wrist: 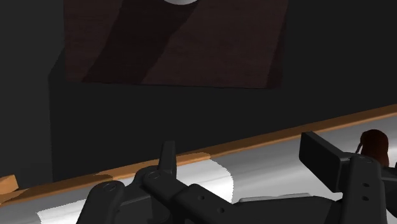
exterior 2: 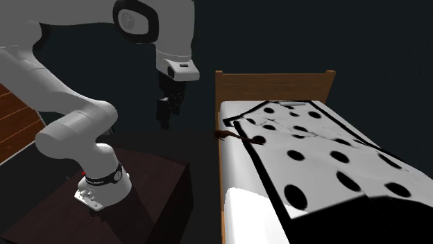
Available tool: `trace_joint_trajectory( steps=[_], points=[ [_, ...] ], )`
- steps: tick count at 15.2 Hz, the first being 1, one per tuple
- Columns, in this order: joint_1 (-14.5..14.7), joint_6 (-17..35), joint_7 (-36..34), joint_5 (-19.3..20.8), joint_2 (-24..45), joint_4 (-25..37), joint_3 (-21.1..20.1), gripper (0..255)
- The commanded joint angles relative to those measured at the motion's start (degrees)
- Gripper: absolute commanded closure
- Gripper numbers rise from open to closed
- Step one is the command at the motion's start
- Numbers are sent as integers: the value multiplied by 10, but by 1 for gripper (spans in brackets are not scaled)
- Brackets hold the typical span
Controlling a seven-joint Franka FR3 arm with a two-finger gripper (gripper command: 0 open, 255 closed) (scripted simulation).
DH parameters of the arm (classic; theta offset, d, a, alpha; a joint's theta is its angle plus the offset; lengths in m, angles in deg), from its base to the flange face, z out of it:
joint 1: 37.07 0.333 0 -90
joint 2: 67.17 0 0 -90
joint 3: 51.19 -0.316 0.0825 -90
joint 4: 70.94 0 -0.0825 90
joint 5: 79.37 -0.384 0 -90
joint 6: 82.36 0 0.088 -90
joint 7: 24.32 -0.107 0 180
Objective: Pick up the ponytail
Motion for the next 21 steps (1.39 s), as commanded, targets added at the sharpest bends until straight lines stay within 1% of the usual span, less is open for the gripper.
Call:
trace_joint_trajectory(
  steps=[1,6,11,16,21],
  points=[
    [7,24,-24,-14,31,2,-22,0],
    [21,79,-81,-36,118,25,-72,0],
    [32,128,-140,-40,219,66,-117,0],
    [44,167,-203,-25,330,124,-155,0],
    [65,192,-268,8,449,200,-177,0]
  ],
)
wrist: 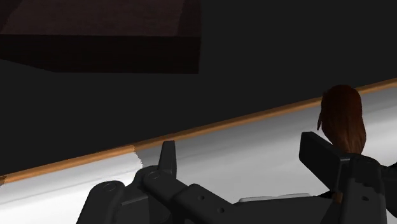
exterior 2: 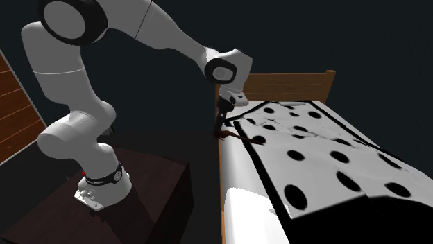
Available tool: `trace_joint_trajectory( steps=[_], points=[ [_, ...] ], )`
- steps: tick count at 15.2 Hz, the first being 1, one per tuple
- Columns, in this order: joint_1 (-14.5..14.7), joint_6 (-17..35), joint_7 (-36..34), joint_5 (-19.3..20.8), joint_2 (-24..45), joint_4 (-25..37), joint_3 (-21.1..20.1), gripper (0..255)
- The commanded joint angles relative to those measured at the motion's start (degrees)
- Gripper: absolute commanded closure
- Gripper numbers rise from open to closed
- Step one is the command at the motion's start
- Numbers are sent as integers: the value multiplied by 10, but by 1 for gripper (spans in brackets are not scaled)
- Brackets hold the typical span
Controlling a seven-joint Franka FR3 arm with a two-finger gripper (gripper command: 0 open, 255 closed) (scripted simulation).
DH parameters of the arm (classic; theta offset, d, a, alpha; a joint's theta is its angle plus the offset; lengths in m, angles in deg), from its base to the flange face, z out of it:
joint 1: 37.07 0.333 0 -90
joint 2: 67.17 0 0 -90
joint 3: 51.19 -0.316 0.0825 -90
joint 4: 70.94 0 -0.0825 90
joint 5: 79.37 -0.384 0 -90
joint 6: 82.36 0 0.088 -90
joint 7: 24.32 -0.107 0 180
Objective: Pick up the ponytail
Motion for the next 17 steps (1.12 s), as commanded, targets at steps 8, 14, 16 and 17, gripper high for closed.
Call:
trace_joint_trajectory(
  steps=[8,14,16,17],
  points=[
    [67,3,-102,68,218,180,-5,0],
    [128,-31,-144,100,369,346,11,0],
    [150,-50,-153,108,423,416,17,0],
    [162,-62,-156,111,451,454,20,0]
  ],
)
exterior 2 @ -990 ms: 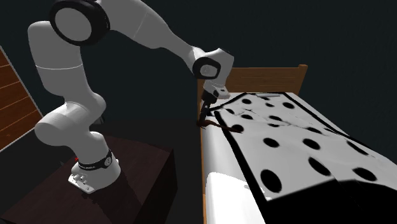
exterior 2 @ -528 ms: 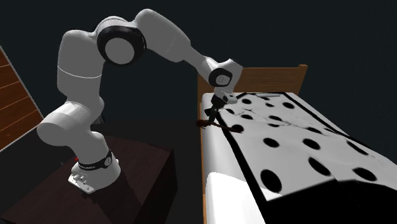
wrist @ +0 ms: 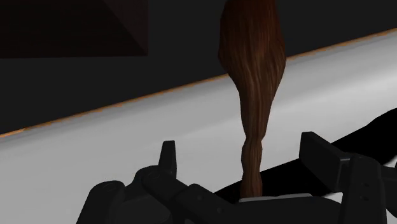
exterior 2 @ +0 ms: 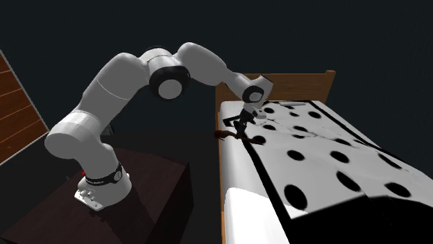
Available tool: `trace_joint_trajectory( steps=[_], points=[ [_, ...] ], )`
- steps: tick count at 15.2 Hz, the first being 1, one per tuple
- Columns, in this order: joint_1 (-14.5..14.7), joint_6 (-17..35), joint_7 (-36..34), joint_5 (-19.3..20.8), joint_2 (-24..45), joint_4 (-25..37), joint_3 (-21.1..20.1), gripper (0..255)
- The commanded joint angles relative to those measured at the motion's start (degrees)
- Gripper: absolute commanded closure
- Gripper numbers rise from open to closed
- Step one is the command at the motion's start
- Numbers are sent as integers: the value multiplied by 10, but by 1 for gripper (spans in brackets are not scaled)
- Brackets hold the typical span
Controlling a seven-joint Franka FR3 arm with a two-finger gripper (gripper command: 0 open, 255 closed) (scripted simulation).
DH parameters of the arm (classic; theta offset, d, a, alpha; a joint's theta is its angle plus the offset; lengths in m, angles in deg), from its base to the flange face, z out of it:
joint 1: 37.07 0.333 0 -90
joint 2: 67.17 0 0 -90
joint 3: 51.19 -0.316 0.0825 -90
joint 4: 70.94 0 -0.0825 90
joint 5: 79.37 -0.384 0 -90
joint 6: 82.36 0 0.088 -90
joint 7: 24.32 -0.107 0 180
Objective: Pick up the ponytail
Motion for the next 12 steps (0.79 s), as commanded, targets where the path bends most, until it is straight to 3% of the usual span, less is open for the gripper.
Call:
trace_joint_trajectory(
  steps=[1,10,11,12],
  points=[
    [17,-14,-6,5,40,52,4,0],
    [22,19,-4,12,75,54,12,0],
    [22,18,-4,12,76,55,12,255],
    [22,18,-4,12,76,54,12,255]
  ],
)
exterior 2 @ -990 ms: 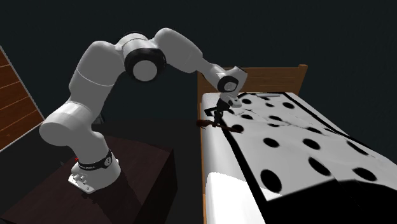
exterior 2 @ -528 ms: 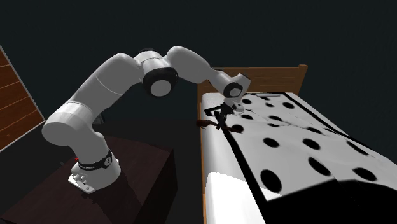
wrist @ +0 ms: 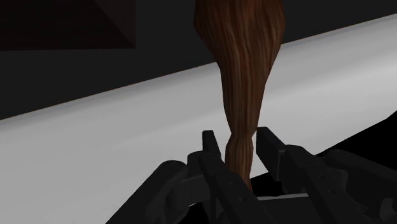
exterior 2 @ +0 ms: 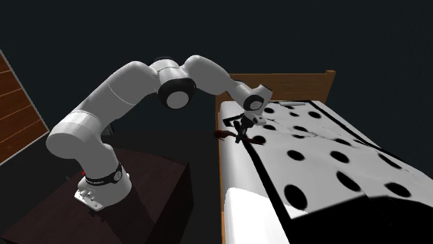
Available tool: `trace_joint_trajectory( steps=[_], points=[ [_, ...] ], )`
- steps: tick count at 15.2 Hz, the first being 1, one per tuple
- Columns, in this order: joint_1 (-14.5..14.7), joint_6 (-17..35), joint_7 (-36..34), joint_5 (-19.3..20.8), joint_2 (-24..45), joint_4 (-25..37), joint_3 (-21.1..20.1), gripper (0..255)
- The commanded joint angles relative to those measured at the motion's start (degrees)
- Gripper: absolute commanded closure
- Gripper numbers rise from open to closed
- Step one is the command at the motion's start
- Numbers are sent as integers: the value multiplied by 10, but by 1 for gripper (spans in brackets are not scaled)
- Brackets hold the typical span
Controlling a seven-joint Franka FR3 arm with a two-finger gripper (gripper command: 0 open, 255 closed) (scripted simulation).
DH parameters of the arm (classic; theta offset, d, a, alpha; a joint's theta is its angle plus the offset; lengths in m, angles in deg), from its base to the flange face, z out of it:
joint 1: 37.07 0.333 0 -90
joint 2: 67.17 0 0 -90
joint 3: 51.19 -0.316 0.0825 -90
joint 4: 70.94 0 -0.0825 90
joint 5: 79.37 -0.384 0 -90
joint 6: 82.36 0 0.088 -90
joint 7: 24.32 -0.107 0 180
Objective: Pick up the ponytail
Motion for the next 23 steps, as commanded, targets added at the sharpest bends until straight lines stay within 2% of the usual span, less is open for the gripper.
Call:
trace_joint_trajectory(
  steps=[1,8,23],
  points=[
    [-1,-1,0,2,4,-2,3,255],
    [-1,-1,0,2,3,-3,2,255],
    [-9,-70,-5,-13,-62,3,-11,255]
  ],
)
